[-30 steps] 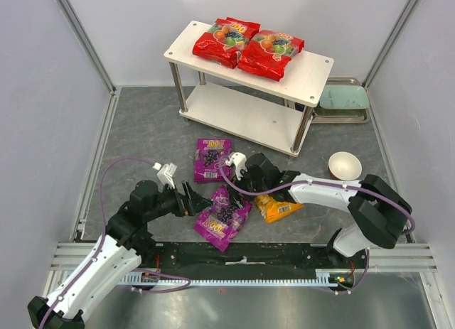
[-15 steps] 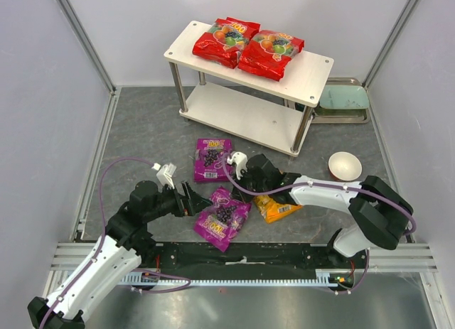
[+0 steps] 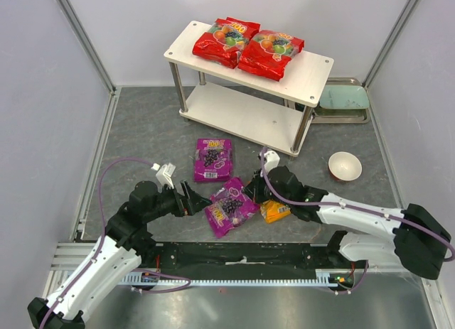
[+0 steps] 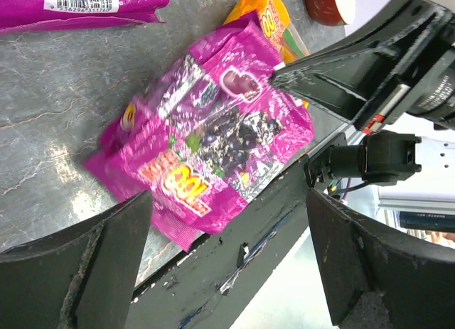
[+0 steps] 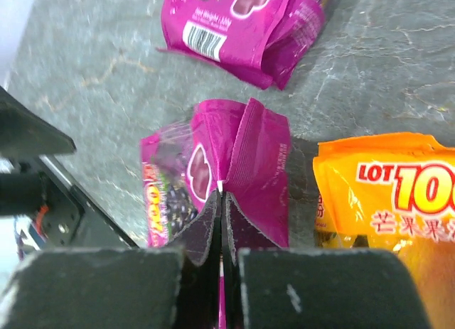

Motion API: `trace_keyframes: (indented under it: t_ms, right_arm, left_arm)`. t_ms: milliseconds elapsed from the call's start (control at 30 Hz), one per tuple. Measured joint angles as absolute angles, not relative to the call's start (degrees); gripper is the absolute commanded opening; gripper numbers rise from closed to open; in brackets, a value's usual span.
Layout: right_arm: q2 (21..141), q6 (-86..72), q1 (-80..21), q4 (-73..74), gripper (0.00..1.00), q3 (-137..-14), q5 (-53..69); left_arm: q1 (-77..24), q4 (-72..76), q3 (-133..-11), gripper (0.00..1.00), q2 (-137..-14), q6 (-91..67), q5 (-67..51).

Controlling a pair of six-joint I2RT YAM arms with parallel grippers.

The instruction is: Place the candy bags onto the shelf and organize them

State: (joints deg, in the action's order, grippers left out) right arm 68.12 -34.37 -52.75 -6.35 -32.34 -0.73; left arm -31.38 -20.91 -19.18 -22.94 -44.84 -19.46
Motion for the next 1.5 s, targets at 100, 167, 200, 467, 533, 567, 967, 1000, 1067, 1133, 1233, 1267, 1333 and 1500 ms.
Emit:
trace_keyframes:
  t_ms: [100, 167, 200, 467, 533, 567, 967, 1000, 1067, 1133, 1233, 1267, 1333, 1500]
  right_arm:
    - [65.2, -40.6, -56.0, -6.4, 0.00, -31.4, -8.5]
    - [64.6, -45.4, -59.4, -6.4, 0.00, -31.4, -15.1]
    - [64.6, -47.6, -61.5, -6.3, 0.00, -31.4, -18.5]
    - [72.3, -68.1, -80.5, 4.9, 0.13, -37.5, -45.6]
    - [74.5, -71.6, -84.6, 8.3, 0.40, -40.0, -49.1]
    - [75.1, -73.3, -86.2, 9.7, 0.50, -41.0, -50.4]
    - [62.2, -63.4, -92.0, 17.9, 0.89, -40.2, -58.1]
    - [60.2, -58.5, -90.9, 16.1, 0.90, -39.4, -57.3]
    - [57.3, -49.1, -87.2, 12.3, 0.91, -37.9, -52.8]
    - [54.6, -40.4, -80.9, 8.4, 0.91, -36.2, -45.6]
    - [52.3, -30.9, -72.5, 5.6, 0.91, -34.6, -34.7]
    - [52.1, -28.6, -71.1, 5.1, 0.91, -34.5, -32.0]
    - [52.6, -23.8, -69.0, 3.8, 0.91, -34.5, -26.0]
    - [61.8, -15.3, -67.5, 2.2, 0.90, -36.6, -14.3]
  left_arm:
    - [-31.4, -20.9, -19.2, 0.90, -22.9, -45.1, -19.4]
    - [-31.4, -20.9, -19.2, 0.85, -23.0, -45.4, -19.4]
    - [-31.4, -20.9, -19.2, 0.84, -23.0, -45.4, -19.4]
    - [-31.4, -20.9, -19.1, 0.71, -22.9, -45.8, -19.3]
    - [-31.4, -20.9, -19.1, 0.71, -22.7, -45.8, -19.2]
    - [-31.4, -20.9, -19.1, 0.71, -22.6, -45.8, -19.1]
    - [-31.4, -20.9, -19.1, 0.77, -22.6, -46.0, -18.9]
    - [-31.4, -20.9, -19.1, 0.78, -22.6, -46.0, -18.9]
    - [-31.4, -20.9, -19.1, 0.79, -22.5, -46.1, -18.9]
    - [-31.4, -20.9, -19.0, 0.80, -22.2, -46.5, -18.8]
    - [-31.4, -21.0, -19.0, 0.80, -21.3, -47.0, -18.2]
    - [-31.4, -21.1, -19.0, 0.80, -21.1, -47.2, -18.0]
    - [-31.4, -21.3, -19.0, 0.81, -20.6, -47.5, -17.7]
    - [-31.4, -22.5, -19.0, 0.81, -19.7, -48.3, -16.5]
